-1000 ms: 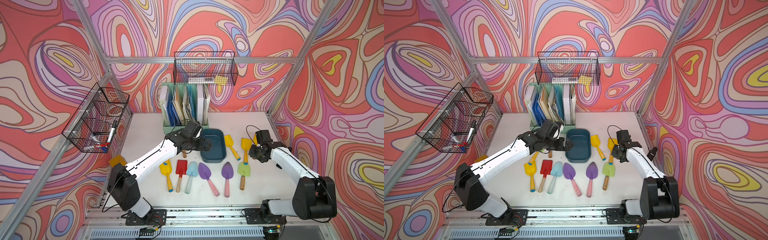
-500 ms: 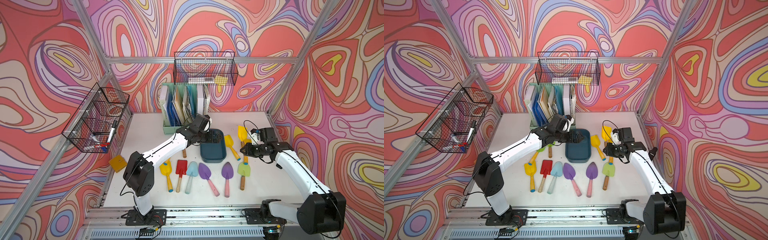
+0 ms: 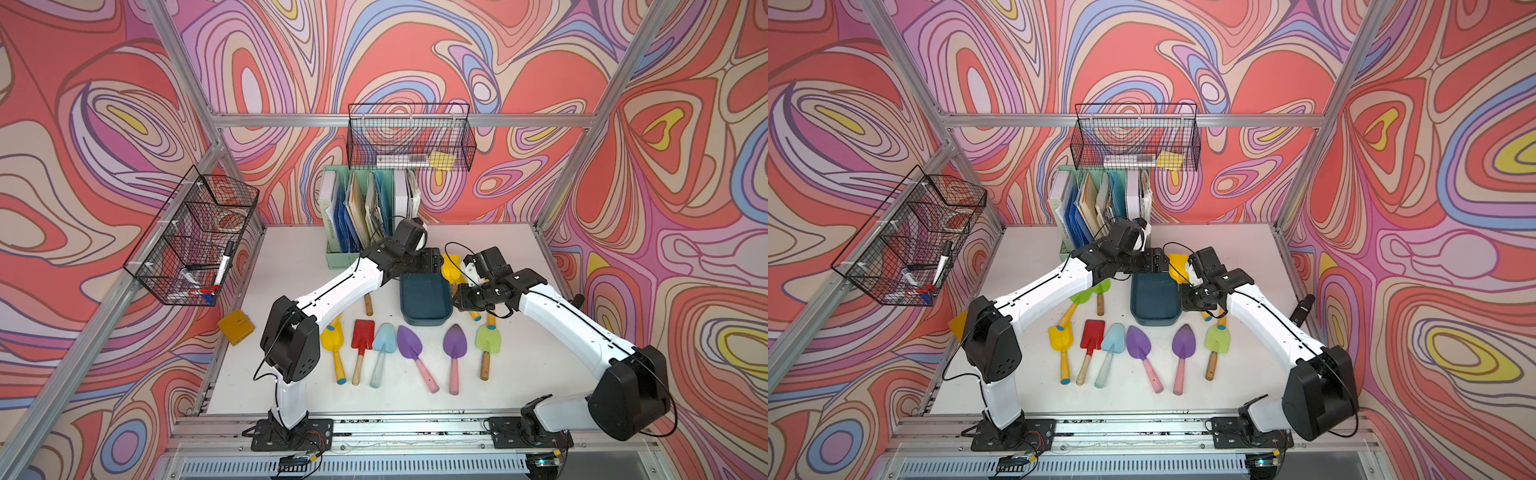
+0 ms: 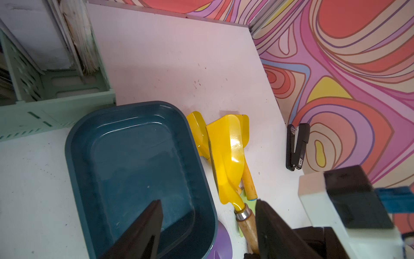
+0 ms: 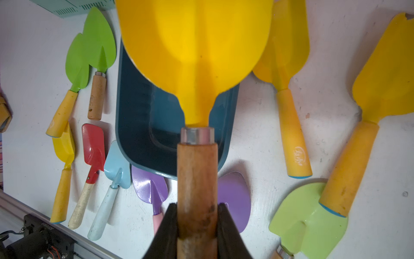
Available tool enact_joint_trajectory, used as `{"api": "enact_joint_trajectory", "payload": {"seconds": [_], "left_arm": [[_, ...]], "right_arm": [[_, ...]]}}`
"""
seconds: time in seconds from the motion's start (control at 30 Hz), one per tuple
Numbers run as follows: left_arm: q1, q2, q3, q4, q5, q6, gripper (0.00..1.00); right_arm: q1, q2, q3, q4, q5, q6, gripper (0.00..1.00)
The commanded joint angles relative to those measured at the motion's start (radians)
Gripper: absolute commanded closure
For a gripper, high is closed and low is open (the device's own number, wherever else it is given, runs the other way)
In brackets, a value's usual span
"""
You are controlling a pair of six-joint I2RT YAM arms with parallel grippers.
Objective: Put the shovel into the storage box
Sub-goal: Place the shovel in the storage box.
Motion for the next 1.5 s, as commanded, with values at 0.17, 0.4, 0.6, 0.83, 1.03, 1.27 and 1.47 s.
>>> {"api": "enact_joint_trajectory", "payload": {"seconds": [0.17, 0.4, 0.6, 0.83, 1.03, 1.27, 1.47], "left_arm": [[-0.003, 0.041, 0.013, -0.039, -0.028, 0.001, 0.36], [-0.003, 0.068, 0.009, -0.027, -0.029, -0.005, 0.43], [-0.003, 0.093, 0.006, -0.002, -0.009, -0.025, 0.53], [-0.003, 0.107, -0.003, 0.022, -0.002, -0.040, 0.65], [-0.003, 0.115, -0.014, 0.042, 0.005, -0.054, 0.72], [-0.003, 0.125, -0.013, 0.043, 0.016, -0.062, 0.91], [-0.003, 0.135, -0.010, 0.029, 0.017, -0.066, 1.00]], "right_arm": [[0.054, 0.034, 0.044, 0.037, 0.062, 0.057, 1.00], [0.085, 0.055, 0.052, 0.051, 0.071, 0.074, 1.00], [0.099, 0.054, 0.059, 0.056, 0.069, 0.082, 1.00], [0.112, 0.054, 0.055, 0.068, 0.056, 0.086, 1.00], [0.121, 0.062, 0.061, 0.078, 0.049, 0.088, 1.00], [0.127, 0.073, 0.066, 0.087, 0.047, 0.093, 1.00], [0.131, 0.079, 0.066, 0.101, 0.044, 0.098, 1.00]]}}
